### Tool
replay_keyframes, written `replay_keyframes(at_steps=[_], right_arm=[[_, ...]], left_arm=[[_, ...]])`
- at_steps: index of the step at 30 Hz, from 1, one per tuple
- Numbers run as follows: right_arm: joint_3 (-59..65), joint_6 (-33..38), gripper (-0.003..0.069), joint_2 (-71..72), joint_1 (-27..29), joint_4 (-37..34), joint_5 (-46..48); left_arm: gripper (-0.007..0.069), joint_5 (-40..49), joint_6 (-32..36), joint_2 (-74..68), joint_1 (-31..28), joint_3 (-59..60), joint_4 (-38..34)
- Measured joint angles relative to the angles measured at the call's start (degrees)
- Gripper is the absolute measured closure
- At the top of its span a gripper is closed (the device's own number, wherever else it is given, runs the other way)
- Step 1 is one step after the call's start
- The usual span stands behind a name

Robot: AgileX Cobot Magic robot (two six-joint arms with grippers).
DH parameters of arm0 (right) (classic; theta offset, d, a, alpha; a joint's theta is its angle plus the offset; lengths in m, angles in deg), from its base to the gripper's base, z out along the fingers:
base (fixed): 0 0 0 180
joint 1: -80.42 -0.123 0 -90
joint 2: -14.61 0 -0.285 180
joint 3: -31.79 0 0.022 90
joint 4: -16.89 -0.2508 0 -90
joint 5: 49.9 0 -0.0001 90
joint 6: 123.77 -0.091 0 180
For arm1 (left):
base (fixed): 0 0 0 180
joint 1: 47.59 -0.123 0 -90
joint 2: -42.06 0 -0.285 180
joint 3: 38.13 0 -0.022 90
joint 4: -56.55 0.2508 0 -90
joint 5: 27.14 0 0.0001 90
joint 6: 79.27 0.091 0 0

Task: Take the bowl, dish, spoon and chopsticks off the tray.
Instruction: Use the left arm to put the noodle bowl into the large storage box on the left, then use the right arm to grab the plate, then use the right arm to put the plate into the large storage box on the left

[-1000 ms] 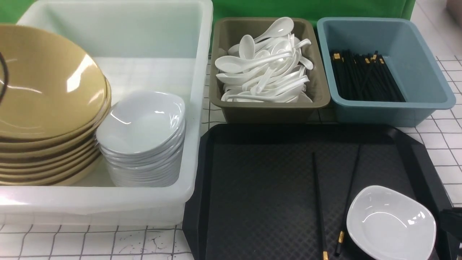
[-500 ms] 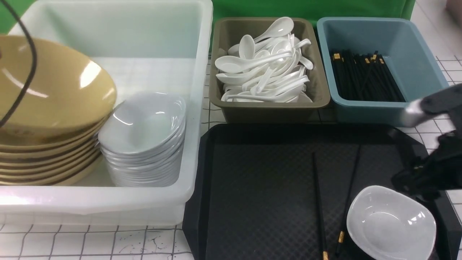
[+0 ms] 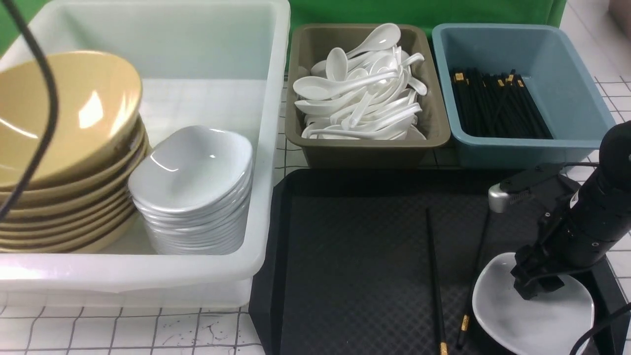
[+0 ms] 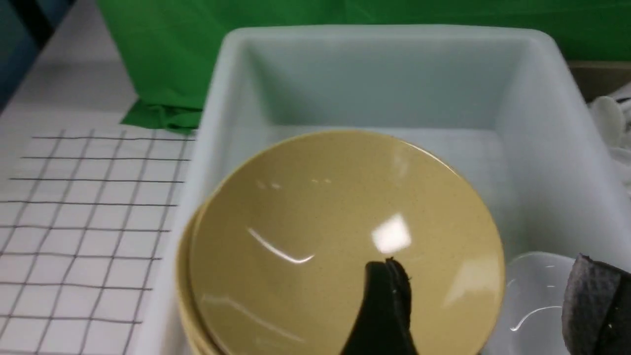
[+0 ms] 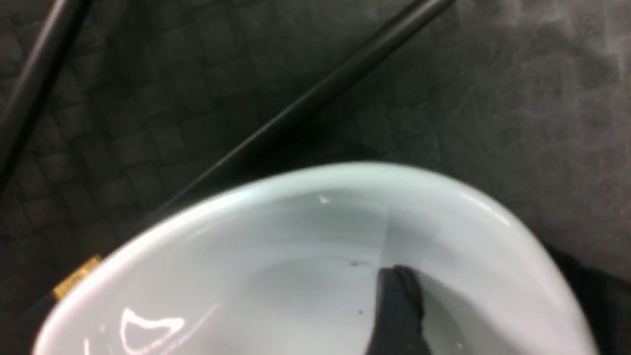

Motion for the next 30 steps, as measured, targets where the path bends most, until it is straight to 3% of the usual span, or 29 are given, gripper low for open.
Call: replay_keyframes(at_steps=[3,6,9,16,19,22,27,30], right_arm=[[0.00,0.00,0.0263,0.00,0.00,0.00,1.17],[-0.17,0.06,0.0367,0.05,0.00,-0.32,2.74],[-0.29,0.14,0.0391,0.12,0.00,-0.79,3.31],[-0.30,0.19,0.0426,1.91,0.00,-1.64,4.70],[-0.17,0.19,0.0540,7.84,-0.07,-2.91,7.03],[-1.51,0.19,0.0590,14.18,-0.16,-3.84,8.50],[-8.98,1.00,0.0591,21.96,-1.72,-12.41,8.66],[-15.24,1.45,0.0591,21.57,-7.31,-20.11,4.29]], left_arm=[[0.0221,0.09,-0.69,0.00,0.00,1.02,1.31],[0.0233,0.09,-1.92,-0.13,0.07,3.57,1.37],[0.0277,0.09,-2.25,-0.13,0.07,4.80,1.24],[0.0478,-0.53,-2.68,2.95,0.09,8.87,0.22],[0.0573,-1.29,-3.32,7.22,0.09,12.11,0.22],[0.0620,-2.87,-3.74,11.03,0.09,15.20,0.41],[0.0636,-6.35,-5.70,15.70,0.09,21.25,4.26],[0.0636,-5.83,-7.94,16.15,0.09,23.27,5.26]])
